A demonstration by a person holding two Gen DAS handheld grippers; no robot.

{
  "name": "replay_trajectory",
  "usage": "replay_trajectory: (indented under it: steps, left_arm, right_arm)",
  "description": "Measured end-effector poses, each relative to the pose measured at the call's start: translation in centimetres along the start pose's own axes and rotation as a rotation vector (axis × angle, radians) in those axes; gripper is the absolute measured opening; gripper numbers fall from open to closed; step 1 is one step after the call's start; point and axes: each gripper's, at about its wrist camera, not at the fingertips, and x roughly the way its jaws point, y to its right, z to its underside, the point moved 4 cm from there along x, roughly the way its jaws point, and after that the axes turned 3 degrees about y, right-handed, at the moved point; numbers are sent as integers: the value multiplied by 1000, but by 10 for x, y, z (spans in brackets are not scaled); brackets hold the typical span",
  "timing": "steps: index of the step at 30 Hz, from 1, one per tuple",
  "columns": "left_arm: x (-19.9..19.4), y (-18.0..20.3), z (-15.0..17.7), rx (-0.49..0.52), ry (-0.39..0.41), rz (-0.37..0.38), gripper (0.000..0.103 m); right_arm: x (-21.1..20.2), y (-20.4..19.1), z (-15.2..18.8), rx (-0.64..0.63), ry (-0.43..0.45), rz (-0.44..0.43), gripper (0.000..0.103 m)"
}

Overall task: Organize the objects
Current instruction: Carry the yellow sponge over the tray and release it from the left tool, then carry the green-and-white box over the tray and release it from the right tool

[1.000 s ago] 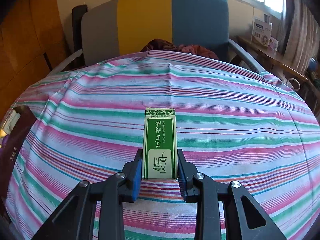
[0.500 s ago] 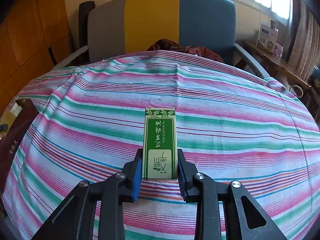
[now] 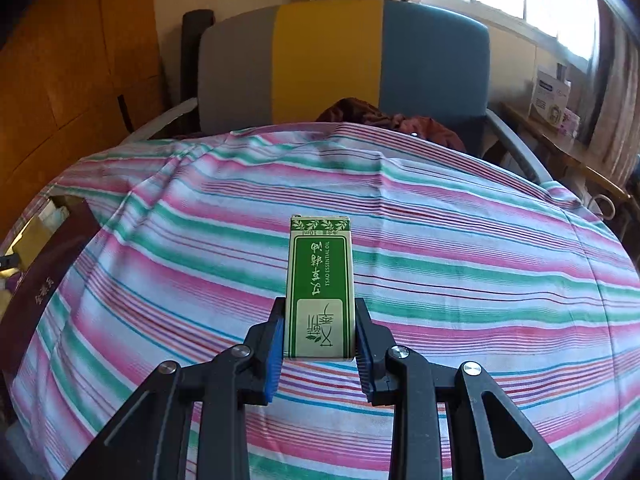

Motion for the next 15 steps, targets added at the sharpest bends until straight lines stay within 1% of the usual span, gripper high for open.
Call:
replay_trajectory:
  steps: [2, 5, 7, 12, 15]
  left_arm:
    - [-5, -2, 0, -3, 20, -3, 73]
    - [-17, -3, -2, -2, 72, -21, 73]
    - [-20, -4, -3, -11, 80, -14, 73]
    - [-27, 2, 0, -22, 112, 50, 73]
    - [-29, 10, 6, -14, 99, 131, 73]
  right_arm:
    - [-2, -7, -1, -12, -8, -4, 31]
    - [-7, -17, -6, -8, -9, -18, 31]
    - [-11, -26, -10, -5, -20, -11, 31]
    - [-17, -54, -17, 40, -30, -21, 31]
    - [-19, -79, -19, 20, -34, -27, 31]
